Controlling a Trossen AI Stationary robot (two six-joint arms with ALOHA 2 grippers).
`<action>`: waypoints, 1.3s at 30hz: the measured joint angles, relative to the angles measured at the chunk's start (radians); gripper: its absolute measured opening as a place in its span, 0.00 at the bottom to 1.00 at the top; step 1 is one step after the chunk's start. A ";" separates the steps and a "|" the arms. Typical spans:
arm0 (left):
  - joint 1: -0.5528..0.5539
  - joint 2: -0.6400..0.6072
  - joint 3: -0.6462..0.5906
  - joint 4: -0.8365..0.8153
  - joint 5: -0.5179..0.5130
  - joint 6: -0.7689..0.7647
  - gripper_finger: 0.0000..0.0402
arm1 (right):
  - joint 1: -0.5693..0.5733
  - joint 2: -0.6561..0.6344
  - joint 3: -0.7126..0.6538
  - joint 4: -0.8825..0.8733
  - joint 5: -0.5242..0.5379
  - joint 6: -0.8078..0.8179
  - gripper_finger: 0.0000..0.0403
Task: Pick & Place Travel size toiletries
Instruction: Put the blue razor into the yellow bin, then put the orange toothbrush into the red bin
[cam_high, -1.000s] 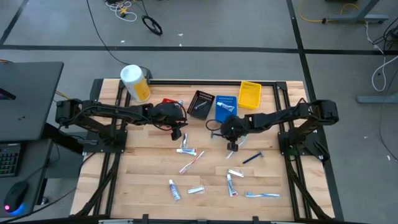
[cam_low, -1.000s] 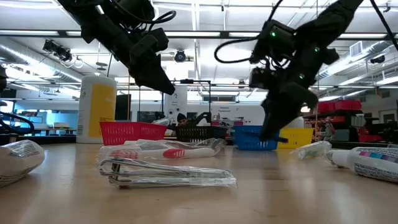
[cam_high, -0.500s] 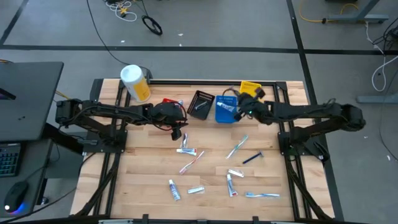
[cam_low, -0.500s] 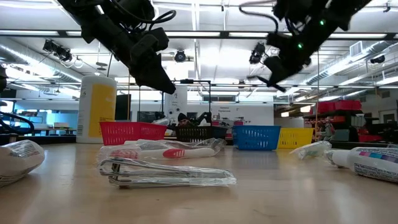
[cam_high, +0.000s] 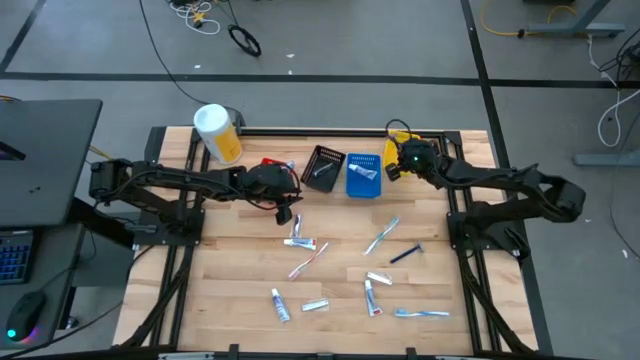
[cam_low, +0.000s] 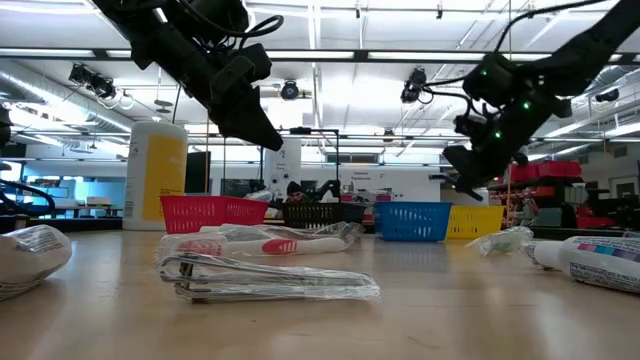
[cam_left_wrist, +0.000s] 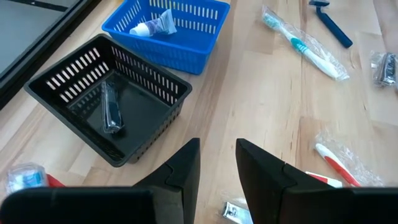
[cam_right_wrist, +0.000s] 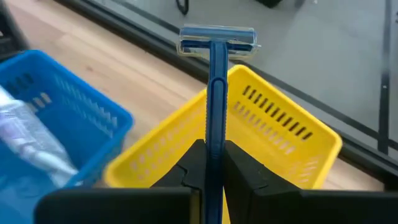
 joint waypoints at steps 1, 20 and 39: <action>0.000 0.000 0.000 0.000 0.000 0.000 0.28 | -0.012 0.000 -0.007 0.009 0.002 -0.009 0.11; 0.000 0.000 0.000 -0.001 0.001 -0.016 0.28 | -0.138 0.000 -0.039 0.020 -0.145 -0.077 0.25; 0.000 0.000 0.000 -0.001 0.002 -0.016 0.28 | 0.016 -0.001 -0.040 0.367 -0.762 -0.075 0.40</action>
